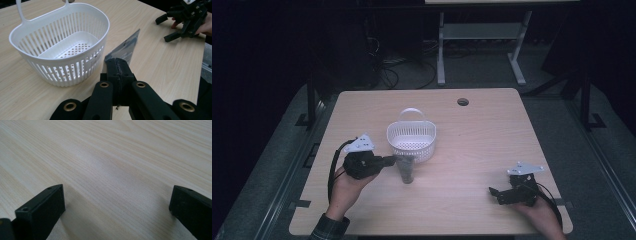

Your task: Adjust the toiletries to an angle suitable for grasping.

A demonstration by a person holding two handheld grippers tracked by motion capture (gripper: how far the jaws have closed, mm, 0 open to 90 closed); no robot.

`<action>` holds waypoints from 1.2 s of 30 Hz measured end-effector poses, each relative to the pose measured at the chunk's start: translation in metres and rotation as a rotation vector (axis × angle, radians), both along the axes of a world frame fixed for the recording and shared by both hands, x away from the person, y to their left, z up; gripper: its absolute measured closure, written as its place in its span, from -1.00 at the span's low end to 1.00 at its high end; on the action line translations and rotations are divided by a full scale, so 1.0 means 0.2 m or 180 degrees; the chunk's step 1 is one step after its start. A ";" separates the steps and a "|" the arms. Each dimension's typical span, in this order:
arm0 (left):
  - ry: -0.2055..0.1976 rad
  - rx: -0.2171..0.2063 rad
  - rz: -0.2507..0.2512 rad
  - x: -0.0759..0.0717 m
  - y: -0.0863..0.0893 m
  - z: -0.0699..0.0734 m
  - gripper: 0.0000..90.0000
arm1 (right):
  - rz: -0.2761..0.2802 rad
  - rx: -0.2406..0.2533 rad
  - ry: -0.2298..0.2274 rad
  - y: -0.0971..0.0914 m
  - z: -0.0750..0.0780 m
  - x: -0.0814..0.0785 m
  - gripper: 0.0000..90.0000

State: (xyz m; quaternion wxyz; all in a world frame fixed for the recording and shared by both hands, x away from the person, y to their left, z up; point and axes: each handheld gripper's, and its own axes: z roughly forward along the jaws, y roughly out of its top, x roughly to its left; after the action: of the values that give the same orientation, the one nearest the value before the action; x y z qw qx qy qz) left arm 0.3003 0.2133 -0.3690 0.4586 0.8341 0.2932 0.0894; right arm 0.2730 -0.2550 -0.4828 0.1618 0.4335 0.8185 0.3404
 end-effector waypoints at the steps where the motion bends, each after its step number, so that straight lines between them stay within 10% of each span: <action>1: 0.0000 0.0000 0.0000 0.00 0.00 0.00 0.99 | 0.0000 0.0000 0.0000 0.00 0.00 0.00 -1.00; 32: -0.0023 -0.0041 0.0076 0.08 -0.01 0.00 0.97 | -0.0001 0.0001 0.0001 0.00 0.00 0.00 -1.00; 36: -0.0031 -0.0056 0.0098 0.06 0.01 0.01 0.64 | 0.0000 0.0001 0.0000 0.00 0.00 0.00 -1.00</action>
State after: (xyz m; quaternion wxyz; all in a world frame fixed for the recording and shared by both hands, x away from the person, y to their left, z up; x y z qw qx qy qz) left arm 0.3122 0.2158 -0.3662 0.4659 0.8250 0.3044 0.0979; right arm 0.2730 -0.2550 -0.4828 0.1617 0.4336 0.8185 0.3406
